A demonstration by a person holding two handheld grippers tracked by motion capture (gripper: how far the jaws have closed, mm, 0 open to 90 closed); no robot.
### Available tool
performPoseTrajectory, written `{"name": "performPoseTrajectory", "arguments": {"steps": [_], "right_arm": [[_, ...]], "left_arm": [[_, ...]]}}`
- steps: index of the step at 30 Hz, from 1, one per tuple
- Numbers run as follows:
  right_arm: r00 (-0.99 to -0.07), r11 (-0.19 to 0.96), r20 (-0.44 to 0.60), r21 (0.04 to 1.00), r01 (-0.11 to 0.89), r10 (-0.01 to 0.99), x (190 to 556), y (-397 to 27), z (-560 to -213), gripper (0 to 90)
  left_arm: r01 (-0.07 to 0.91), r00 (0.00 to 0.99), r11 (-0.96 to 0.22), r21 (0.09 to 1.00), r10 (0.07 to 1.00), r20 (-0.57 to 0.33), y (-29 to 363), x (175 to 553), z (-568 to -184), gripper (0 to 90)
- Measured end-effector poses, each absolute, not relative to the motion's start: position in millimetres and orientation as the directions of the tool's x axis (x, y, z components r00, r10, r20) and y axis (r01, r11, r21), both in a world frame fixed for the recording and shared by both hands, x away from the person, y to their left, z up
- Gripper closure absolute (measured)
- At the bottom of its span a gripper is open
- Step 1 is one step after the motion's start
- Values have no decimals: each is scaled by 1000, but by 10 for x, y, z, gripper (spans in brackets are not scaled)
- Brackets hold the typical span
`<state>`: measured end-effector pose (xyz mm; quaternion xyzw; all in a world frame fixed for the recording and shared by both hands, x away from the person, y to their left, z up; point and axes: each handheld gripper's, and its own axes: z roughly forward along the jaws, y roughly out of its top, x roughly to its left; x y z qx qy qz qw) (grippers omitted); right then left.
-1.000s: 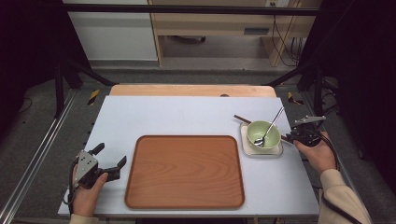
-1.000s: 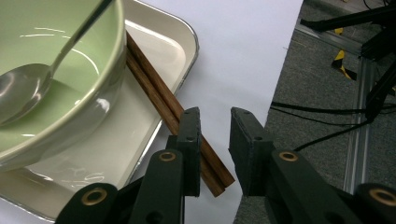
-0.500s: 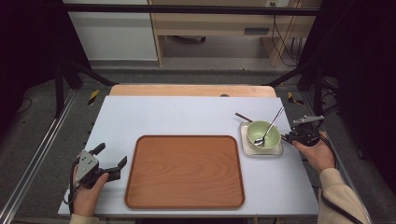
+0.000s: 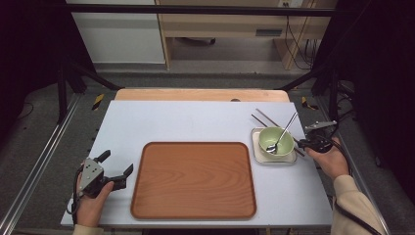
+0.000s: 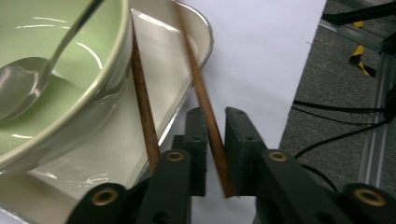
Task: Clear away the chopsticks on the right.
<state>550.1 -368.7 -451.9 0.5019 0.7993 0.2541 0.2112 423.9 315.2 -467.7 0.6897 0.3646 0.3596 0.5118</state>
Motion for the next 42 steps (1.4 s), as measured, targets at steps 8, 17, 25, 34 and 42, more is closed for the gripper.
{"name": "performPoseTrajectory", "arguments": {"steps": [8, 17, 25, 34, 42], "right_arm": [[-397, 341, -61, 640, 689, 916, 5457, -3690, -4509, 847], [-329, 300, -91, 678, 671, 940, 5355, -3795, -4286, 847], [-274, 267, -110, 717, 644, 956, 5227, -3826, -4002, 847], [-267, 271, -138, 776, 570, 954, 5081, -3643, -3627, 847], [-339, 274, -103, 817, 507, 935, 4906, -3212, -3406, 847]], "left_arm": [[132, 470, -207, 969, 874, 123, 3163, 4237, -4671, 42], [132, 468, -208, 969, 875, 124, 3163, 4235, -4670, 42], [125, 469, -206, 971, 874, 125, 3158, 4227, -4662, 42], [124, 468, -206, 971, 875, 125, 3172, 4218, -4659, 42], [120, 463, -198, 973, 878, 121, 3185, 4218, -4650, 42]]}}
